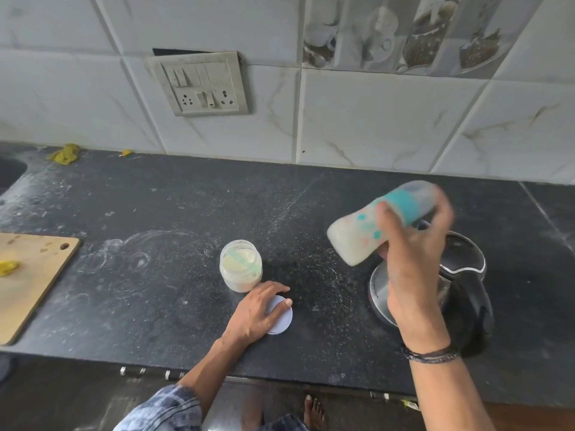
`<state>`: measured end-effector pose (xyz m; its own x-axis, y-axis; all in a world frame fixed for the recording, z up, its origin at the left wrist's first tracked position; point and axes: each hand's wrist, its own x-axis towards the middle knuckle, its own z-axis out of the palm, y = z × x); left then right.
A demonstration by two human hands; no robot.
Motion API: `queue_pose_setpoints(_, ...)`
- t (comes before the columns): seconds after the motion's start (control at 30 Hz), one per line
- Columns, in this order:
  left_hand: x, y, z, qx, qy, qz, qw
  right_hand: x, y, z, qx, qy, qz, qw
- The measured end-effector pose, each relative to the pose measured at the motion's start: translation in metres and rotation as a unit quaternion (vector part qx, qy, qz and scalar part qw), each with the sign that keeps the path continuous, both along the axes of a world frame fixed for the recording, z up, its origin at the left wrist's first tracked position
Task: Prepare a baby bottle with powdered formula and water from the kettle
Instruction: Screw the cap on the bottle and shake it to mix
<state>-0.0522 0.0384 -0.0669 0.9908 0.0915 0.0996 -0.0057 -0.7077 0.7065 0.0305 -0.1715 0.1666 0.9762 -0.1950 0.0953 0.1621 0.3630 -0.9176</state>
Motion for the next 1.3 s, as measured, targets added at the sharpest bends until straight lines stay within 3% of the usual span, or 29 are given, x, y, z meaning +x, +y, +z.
queue_pose_setpoints(0.2,0.002,-0.001,0.001,-0.004,0.005,0.002,1.0,0.002,-0.007,0.008,0.099,-0.026,-0.109,0.989)
queue_pose_setpoints(0.33,0.001,0.001,0.0,-0.003,0.001,-0.002,1.0,-0.002,0.0,0.0,-0.028,-0.007,0.016,0.999)
queue_pose_setpoints(0.5,0.002,-0.001,0.002,-0.006,0.007,-0.002,1.0,-0.002,-0.007,0.007,0.078,-0.033,-0.099,0.992)
queue_pose_setpoints(0.67,0.0,0.001,0.001,-0.003,0.002,-0.005,1.0,-0.008,0.002,-0.002,-0.011,0.0,0.01,1.0)
queue_pose_setpoints(0.8,0.001,0.0,0.002,0.0,0.006,-0.005,1.0,-0.007,-0.001,0.003,0.086,-0.017,-0.077,0.993)
queue_pose_setpoints(0.97,0.0,0.001,0.001,0.001,-0.008,-0.003,1.0,-0.006,0.004,-0.003,-0.032,0.001,0.037,0.999)
queue_pose_setpoints(1.13,0.001,0.0,-0.001,0.0,0.003,-0.003,1.0,0.004,-0.006,0.01,0.079,-0.026,-0.086,0.993)
queue_pose_setpoints(1.3,0.001,0.002,-0.001,-0.001,-0.001,-0.004,1.0,-0.002,-0.005,0.0,-0.061,-0.012,0.072,0.995)
